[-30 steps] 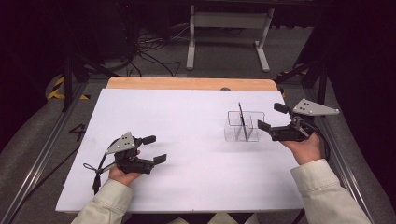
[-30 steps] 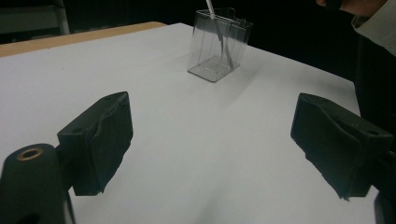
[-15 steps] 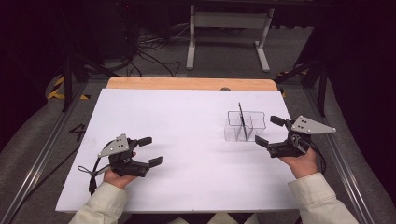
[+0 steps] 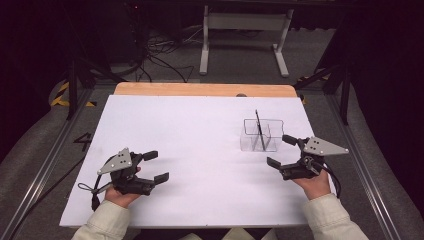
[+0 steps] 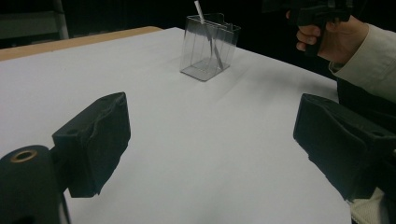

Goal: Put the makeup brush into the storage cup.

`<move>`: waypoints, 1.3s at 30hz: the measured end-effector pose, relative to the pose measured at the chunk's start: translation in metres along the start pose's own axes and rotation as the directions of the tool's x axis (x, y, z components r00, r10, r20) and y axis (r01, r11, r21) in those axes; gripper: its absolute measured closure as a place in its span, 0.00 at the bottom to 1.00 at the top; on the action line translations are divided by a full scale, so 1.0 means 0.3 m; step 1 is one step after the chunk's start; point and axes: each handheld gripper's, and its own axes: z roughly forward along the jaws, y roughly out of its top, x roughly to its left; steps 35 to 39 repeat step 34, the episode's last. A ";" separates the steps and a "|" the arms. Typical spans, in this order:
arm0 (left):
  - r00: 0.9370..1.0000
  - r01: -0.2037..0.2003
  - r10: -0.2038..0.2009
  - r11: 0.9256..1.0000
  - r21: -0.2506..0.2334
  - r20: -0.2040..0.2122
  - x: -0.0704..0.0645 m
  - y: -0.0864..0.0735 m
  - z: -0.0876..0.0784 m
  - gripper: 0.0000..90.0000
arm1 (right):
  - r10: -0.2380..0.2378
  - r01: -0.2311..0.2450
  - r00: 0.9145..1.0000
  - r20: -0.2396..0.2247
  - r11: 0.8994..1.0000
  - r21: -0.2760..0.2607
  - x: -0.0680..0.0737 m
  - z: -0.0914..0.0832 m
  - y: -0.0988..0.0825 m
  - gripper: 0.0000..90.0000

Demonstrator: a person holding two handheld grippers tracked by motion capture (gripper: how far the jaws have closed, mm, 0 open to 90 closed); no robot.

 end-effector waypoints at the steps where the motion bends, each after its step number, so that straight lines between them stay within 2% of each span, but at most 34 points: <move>1: 1.000 0.001 -0.001 1.000 0.001 -0.003 -0.001 -0.002 -0.004 0.13 | 0.000 0.000 1.000 -0.003 1.000 0.000 0.003 0.001 -0.007 0.02; 9: 1.000 -0.001 0.001 1.000 -0.002 -0.010 0.002 -0.014 -0.021 0.12 | 0.009 -0.009 1.000 -0.009 1.000 -0.018 0.018 0.011 -0.056 0.01; 10: 1.000 -0.003 0.003 1.000 0.000 -0.016 0.003 -0.020 -0.024 0.12 | 0.014 -0.014 1.000 -0.011 1.000 -0.024 0.022 0.016 -0.081 0.01; 12: 1.000 -0.004 0.004 1.000 0.001 -0.020 0.002 -0.023 -0.026 0.12 | 0.019 -0.019 1.000 -0.009 0.999 -0.026 0.023 0.018 -0.090 0.01; 13: 0.999 -0.019 0.019 1.000 0.014 -0.031 0.004 -0.028 -0.030 0.12 | 0.028 -0.028 1.000 -0.010 0.999 -0.034 0.024 0.023 -0.115 0.01; 19: 0.999 -0.005 0.006 1.000 0.011 -0.035 0.011 -0.040 -0.030 0.11 | 0.040 -0.040 0.999 0.003 0.999 -0.028 0.027 0.037 -0.169 0.01; 25: 0.999 -0.001 0.001 1.000 0.010 -0.040 0.018 -0.046 -0.030 0.11 | 0.051 -0.051 0.999 0.010 0.998 -0.041 0.025 0.037 -0.179 0.01; 39: 0.999 0.004 -0.004 1.000 0.010 -0.047 0.022 -0.050 -0.032 0.09 | 0.043 -0.042 0.999 0.008 0.997 -0.058 0.030 0.033 -0.176 0.01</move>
